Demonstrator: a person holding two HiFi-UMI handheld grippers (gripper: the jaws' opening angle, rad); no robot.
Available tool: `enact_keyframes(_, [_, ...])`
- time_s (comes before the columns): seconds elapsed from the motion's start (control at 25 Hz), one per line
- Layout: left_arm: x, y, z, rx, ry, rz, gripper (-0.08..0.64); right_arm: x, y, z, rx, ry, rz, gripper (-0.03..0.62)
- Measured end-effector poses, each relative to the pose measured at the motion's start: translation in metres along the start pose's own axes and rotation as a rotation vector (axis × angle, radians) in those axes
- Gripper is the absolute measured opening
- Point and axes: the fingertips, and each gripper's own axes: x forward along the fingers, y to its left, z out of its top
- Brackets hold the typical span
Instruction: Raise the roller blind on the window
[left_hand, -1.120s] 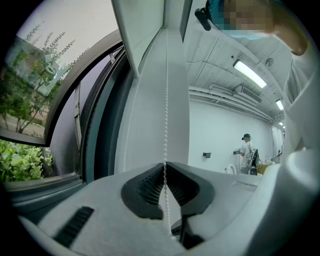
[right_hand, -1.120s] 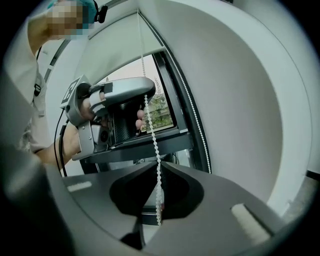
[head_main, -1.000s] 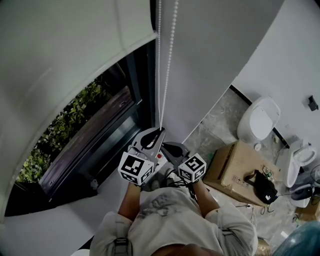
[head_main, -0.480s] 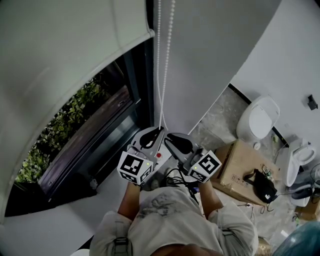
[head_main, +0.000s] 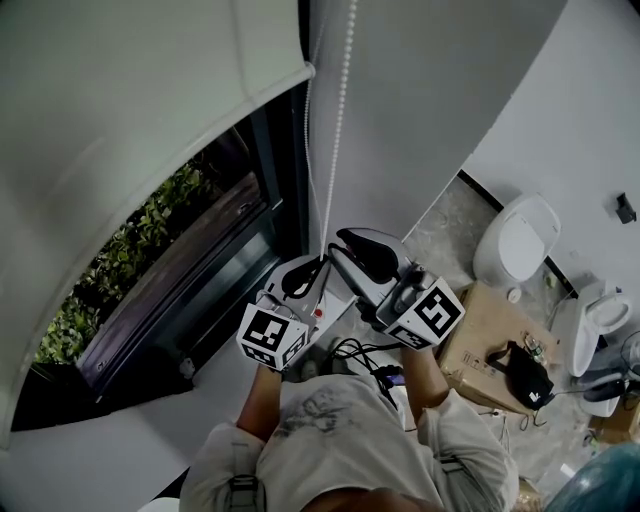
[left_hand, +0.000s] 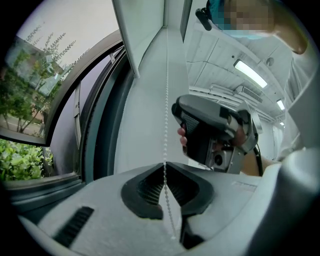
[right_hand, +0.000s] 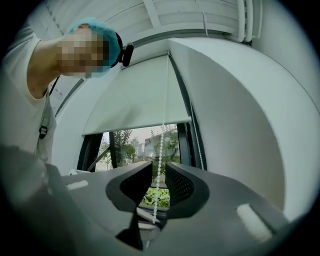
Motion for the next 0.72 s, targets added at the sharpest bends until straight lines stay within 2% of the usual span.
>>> enact_keyframes(0.36, [0.001, -0.006, 0.0, -0.004, -0.005, -0.013, 0.021, 0.026, -0.001, 0.03, -0.034, -0.036, 0.041, 0.094])
enact_keyframes(0.52, [0.002, -0.009, 0.0, -0.006, -0.007, -0.014, 0.021, 0.028, -0.004, 0.034, -0.042, -0.029, 0.037, 0.023])
enact_keyframes(0.72, [0.001, -0.006, 0.0, -0.008, -0.006, -0.006, 0.021, 0.027, -0.005, 0.032, -0.041, -0.016, 0.013, 0.014])
